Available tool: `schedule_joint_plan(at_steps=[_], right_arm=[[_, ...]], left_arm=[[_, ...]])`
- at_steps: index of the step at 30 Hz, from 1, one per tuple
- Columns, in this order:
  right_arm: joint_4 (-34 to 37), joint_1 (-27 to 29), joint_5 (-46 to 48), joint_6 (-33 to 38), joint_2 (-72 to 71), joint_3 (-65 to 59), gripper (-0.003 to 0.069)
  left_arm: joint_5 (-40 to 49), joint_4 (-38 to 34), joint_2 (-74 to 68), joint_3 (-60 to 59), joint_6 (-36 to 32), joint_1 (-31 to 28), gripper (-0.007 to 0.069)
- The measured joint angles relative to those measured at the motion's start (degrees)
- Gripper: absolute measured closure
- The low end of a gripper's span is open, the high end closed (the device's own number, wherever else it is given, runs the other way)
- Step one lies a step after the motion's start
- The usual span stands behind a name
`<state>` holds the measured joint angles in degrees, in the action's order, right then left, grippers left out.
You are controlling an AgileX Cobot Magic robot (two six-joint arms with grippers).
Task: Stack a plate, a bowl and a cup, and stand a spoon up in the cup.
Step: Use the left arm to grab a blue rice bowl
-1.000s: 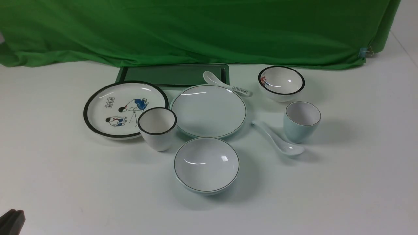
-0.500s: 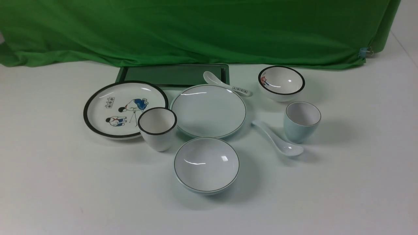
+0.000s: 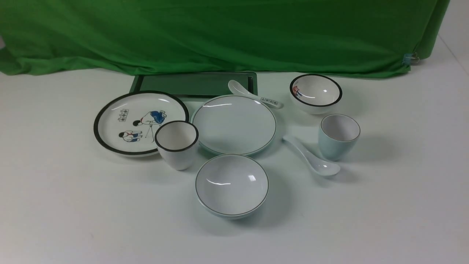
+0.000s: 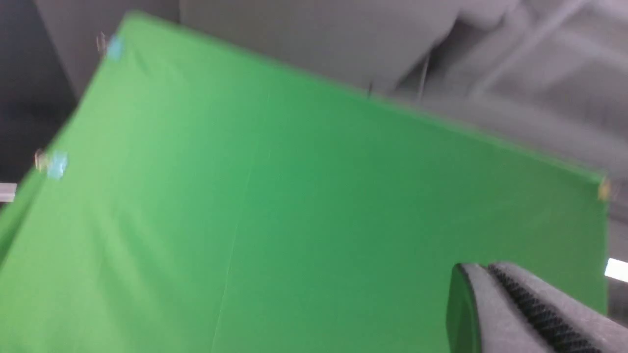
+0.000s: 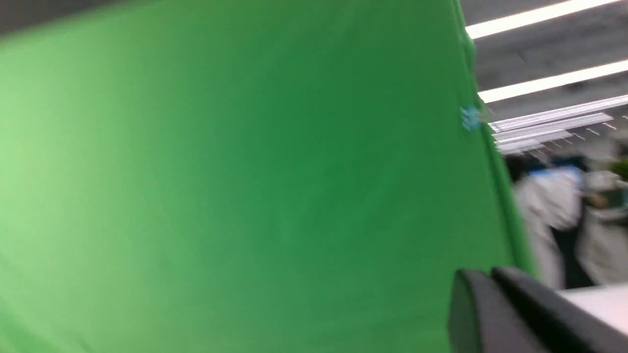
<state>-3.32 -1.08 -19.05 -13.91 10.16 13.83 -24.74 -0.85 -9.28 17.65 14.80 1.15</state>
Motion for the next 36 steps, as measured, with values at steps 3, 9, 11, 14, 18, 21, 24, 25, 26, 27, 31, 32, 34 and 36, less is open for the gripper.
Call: schedule_joint_plan(at_steps=[3, 9, 11, 14, 18, 21, 24, 25, 26, 27, 31, 32, 34, 36], right_arm=[[0.00, 0.00, 3.98, 7.93, 8.22, 5.60, 0.0643], [0.00, -1.17, 13.31, 12.04, 29.11, 12.67, 0.0644], [0.06, -3.06, 21.83, 11.50, 33.95, 15.54, 0.0644], [0.06, -8.40, 43.17, 13.91, 43.53, 22.34, 0.0644], [0.06, -13.86, 54.08, 16.48, 52.42, 27.19, 0.0644], [0.11, -18.13, 54.76, 16.99, 58.76, 30.18, 0.0644], [0.15, -20.74, 52.69, 17.37, 62.75, 31.96, 0.0642], [0.24, -21.54, 52.00, 17.70, 64.07, 32.47, 0.0641], [0.23, -21.76, 51.95, 17.84, 64.81, 32.71, 0.0641], [0.23, -21.98, 51.82, 17.91, 65.59, 32.90, 0.0639], [0.23, -22.11, 51.77, 18.03, 66.10, 33.05, 0.0634], [0.23, -22.11, 51.77, 18.03, 66.05, 33.09, 0.0631], [0.23, -22.11, 51.77, 18.05, 66.00, 33.09, 0.0629], [0.23, -22.11, 51.77, 18.05, 66.00, 33.09, 0.0626]], left_arm=[[6.97, 1.67, -8.48, 6.87, 0.13, 0.00, 0.0653], [17.20, 4.41, -29.74, 14.18, 3.15, 0.56, 0.0653], [24.74, 6.00, -34.62, 16.36, 2.81, 2.09, 0.0653], [44.29, 3.71, -43.98, 21.58, -3.20, 8.26, 0.0653], [55.85, -2.78, -53.61, 25.94, -9.58, 13.81, 0.0644], [57.87, -5.22, -62.83, 28.84, -11.72, 18.60, 0.0582], [57.86, -5.93, -70.20, 32.61, -12.09, 22.44, 0.0445], [57.86, -6.28, -73.22, 34.47, -12.16, 23.73, 0.0375], [57.81, -6.28, -75.20, 35.76, -12.16, 24.48, 0.0326], [57.81, -6.28, -78.11, 37.41, -12.16, 25.23, 0.0267], [57.68, -6.46, -84.85, 42.28, -12.16, 26.23, 0.0115], [57.62, -6.39, -87.69, 44.13, -12.16, 26.23, 0.0081], [57.62, -5.67, -91.59, 46.28, -12.16, 26.23, 0.0071], [57.62, -5.22, -94.52, 47.63, -12.79, 26.23, 0.0111]])
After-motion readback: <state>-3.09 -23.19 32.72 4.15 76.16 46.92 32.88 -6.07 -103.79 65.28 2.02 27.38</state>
